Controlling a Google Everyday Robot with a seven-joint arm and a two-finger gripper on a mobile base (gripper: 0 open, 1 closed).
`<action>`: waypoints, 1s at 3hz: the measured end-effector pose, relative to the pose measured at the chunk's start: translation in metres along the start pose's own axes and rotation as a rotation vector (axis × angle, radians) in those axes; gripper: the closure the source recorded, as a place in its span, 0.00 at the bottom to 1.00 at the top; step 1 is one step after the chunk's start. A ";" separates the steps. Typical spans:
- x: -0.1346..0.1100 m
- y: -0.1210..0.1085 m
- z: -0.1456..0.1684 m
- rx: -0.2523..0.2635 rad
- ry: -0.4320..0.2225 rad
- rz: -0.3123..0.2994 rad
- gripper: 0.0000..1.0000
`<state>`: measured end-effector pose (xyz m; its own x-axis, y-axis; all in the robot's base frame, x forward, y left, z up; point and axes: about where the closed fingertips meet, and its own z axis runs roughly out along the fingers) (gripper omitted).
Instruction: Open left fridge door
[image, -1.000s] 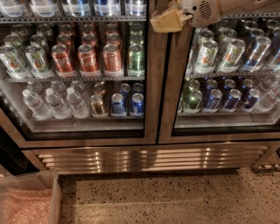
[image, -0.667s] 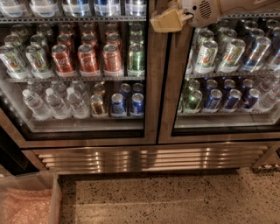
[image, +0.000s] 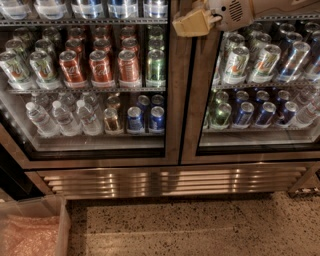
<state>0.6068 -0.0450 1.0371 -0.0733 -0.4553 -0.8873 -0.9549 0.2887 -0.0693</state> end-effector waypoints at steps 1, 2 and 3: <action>0.000 -0.001 -0.001 0.005 -0.003 0.005 1.00; 0.000 -0.001 -0.001 0.005 -0.002 0.005 1.00; 0.004 0.006 -0.002 -0.010 0.013 0.007 1.00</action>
Offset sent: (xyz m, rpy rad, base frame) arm -0.2055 -0.0729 0.0082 0.1144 0.0334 -0.1292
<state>0.6007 -0.0467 1.0338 -0.0831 -0.4640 -0.8819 -0.9571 0.2836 -0.0590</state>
